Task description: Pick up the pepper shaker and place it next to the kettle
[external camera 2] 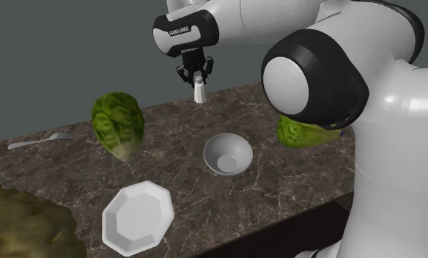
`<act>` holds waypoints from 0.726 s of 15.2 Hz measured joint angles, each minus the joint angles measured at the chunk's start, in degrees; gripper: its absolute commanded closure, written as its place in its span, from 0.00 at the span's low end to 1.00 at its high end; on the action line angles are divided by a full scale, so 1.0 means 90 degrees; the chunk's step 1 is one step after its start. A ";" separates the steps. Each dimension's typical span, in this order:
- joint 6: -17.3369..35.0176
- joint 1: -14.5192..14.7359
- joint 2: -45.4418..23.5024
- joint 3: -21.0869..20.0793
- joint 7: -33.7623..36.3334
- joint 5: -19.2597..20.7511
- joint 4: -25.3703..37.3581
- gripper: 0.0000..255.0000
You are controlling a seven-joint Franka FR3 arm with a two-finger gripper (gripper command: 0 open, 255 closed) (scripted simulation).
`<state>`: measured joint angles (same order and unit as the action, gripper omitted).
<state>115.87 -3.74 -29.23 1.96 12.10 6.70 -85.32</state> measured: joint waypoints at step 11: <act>-0.0839 0.0006 0.0192 -0.0006 -0.0094 -0.0031 0.0653 1.00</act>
<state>108.32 -3.69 -27.50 1.90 11.25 6.42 -79.44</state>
